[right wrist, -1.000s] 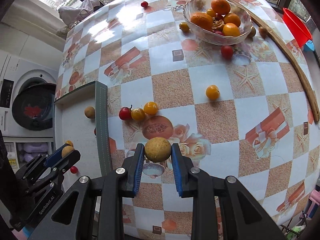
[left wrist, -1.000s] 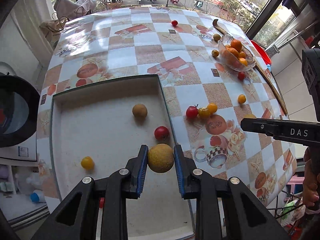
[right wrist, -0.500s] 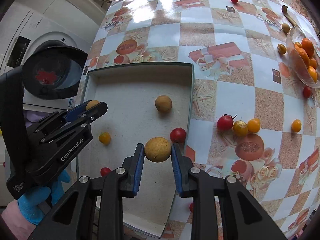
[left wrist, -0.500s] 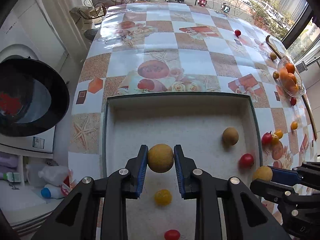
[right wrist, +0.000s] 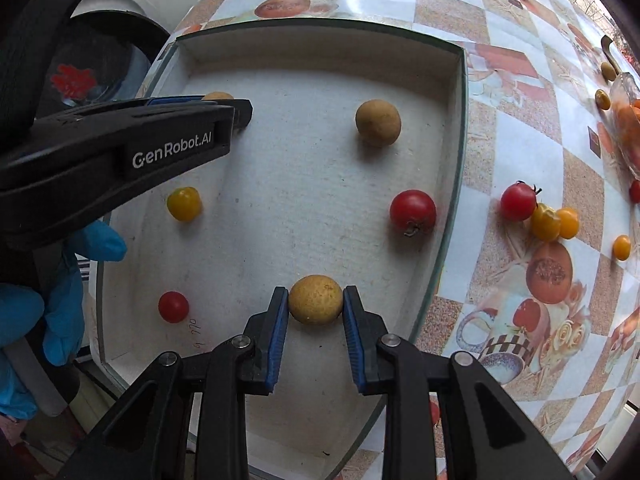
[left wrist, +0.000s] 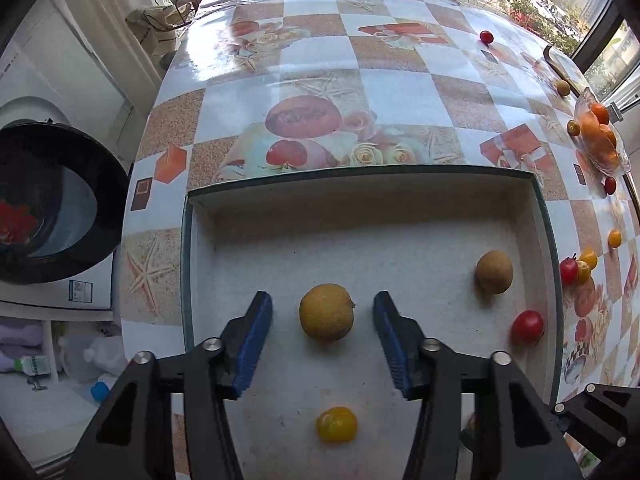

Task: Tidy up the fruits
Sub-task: 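Carry both tan fruits into the white tray and open both tools, then withdraw both open tools from the tray toward the remaining tomatoes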

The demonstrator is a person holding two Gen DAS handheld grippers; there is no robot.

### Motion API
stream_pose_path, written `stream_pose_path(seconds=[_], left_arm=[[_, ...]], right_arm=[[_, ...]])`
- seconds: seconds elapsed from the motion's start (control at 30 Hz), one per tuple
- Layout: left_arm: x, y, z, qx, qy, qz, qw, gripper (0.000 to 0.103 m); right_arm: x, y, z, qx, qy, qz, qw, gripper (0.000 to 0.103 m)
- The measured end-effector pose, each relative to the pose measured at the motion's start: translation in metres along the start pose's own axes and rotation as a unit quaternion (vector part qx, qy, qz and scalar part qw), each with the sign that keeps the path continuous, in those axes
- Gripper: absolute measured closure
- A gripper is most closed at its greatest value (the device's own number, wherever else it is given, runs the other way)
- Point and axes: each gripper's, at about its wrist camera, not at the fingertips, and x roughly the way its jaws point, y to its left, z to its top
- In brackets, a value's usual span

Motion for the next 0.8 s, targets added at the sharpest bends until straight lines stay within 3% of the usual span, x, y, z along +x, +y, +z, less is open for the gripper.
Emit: stream_pose_path(seconds=[0.03,0.1,0.2,0.37,0.57,0.8], left_arm=[[-0.002,0.001,-0.001,-0.003,-0.010,0.004,0.9999,0.016],[-0.003,0.002,-0.001,-0.002,-0.010,0.005,0.9999,0.016],[-0.002,0.003,-0.001,-0.004,-0.005,0.005,1.0000,0.016],[-0.012,0.004,-0.002,-0.009,-0.009,0.002,0.9999,0.016],[-0.031,-0.002,-0.004,0.000,-0.021,0.007,0.9998,0.016],[-0.057,-0.038,-0.008,0.031,-0.038,-0.010,0.9987,0.016]], right_arm=[[0.000,0.002,-0.001,-0.007,-0.001,-0.003,1.000,0.071],[0.001,0.010,-0.002,-0.017,-0.003,0.003,1.000,0.063],[0.002,0.016,-0.005,-0.028,-0.001,-0.003,1.000,0.037],[-0.010,0.017,-0.008,-0.025,-0.005,0.028,0.999,0.021],[-0.044,-0.003,-0.023,-0.010,-0.023,0.040,0.999,0.020],[-0.066,-0.077,-0.045,0.098,-0.028,0.022,0.995,0.020]])
